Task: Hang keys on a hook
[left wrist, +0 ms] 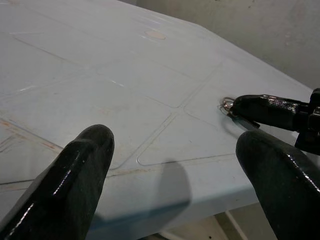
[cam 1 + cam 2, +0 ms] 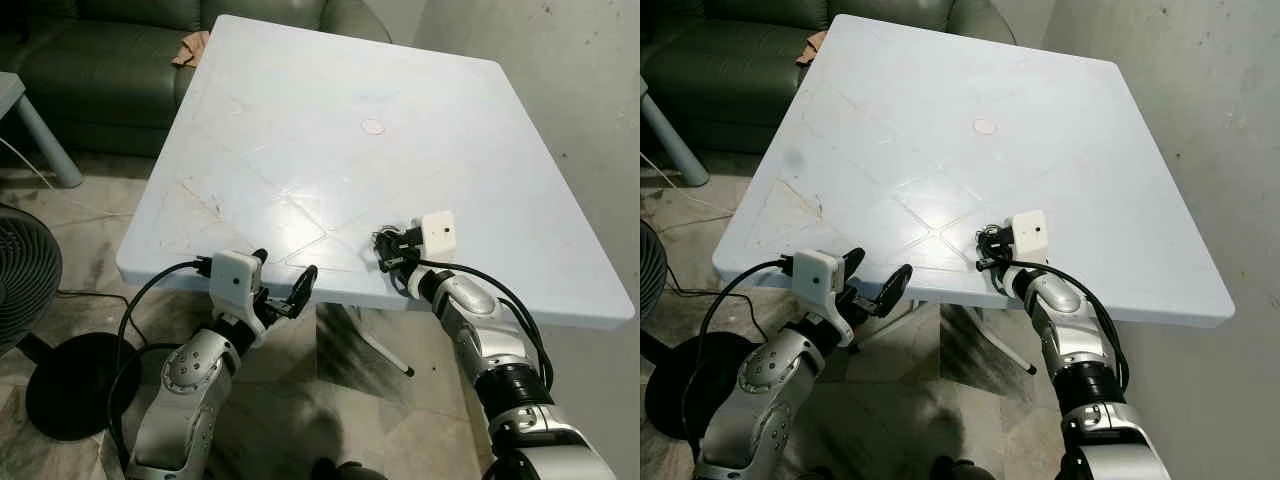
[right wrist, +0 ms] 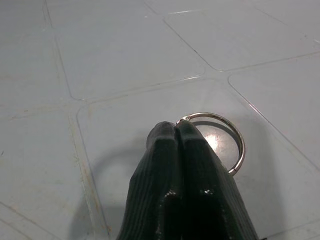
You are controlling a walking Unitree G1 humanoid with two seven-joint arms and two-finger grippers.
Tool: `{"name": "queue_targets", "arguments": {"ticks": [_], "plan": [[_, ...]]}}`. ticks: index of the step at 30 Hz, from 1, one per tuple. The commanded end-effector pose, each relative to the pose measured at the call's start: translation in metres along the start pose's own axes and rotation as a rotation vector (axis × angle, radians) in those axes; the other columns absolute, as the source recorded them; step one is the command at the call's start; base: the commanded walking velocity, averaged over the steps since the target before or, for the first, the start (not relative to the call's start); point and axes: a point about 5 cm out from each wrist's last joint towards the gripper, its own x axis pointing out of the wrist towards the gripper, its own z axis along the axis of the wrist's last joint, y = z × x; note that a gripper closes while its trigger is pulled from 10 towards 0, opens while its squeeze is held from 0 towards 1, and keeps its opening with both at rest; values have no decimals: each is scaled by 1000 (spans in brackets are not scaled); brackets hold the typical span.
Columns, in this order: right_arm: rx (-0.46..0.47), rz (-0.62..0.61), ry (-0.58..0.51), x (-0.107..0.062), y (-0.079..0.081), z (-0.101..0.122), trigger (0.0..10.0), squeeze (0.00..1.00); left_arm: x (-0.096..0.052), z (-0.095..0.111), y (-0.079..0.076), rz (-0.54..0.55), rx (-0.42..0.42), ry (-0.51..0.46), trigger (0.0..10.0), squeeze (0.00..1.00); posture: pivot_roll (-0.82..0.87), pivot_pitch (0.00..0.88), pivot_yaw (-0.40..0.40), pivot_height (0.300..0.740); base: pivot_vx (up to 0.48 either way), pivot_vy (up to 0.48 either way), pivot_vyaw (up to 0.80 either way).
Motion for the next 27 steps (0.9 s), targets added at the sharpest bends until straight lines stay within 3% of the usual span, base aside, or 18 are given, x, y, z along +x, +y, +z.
{"name": "queue_targets", "arguments": {"ticks": [1,12,16,17,18,20,27], "plan": [[-13,0,-1,-1,-4,3,0,0,2,0,-2,-4,-7,-1,10000,0,18,201,-150,740,0,0,0],[69,-44,-109,0,-10,20,0,0,6,1,-1,-5,1,-11,10000,0,16,181,-148,740,0,0,0],[60,-55,-113,1,-12,22,0,0,7,1,-1,-8,3,-15,10000,0,15,173,-147,740,0,0,0],[51,-57,-107,1,-13,21,6078,0,8,1,-2,-8,5,-16,10000,0,16,167,-148,740,0,0,0],[65,-49,-103,1,-13,21,10000,1000,8,1,-2,-9,5,-17,10000,0,16,167,-148,740,0,0,0],[66,-85,-97,2,-16,20,10000,1000,8,1,-2,-9,6,-19,10000,0,16,167,-148,740,0,0,0],[69,13,-91,3,-6,18,10000,1000,8,0,-2,-8,5,-21,10000,0,19,162,-150,740,0,0,0]]}}
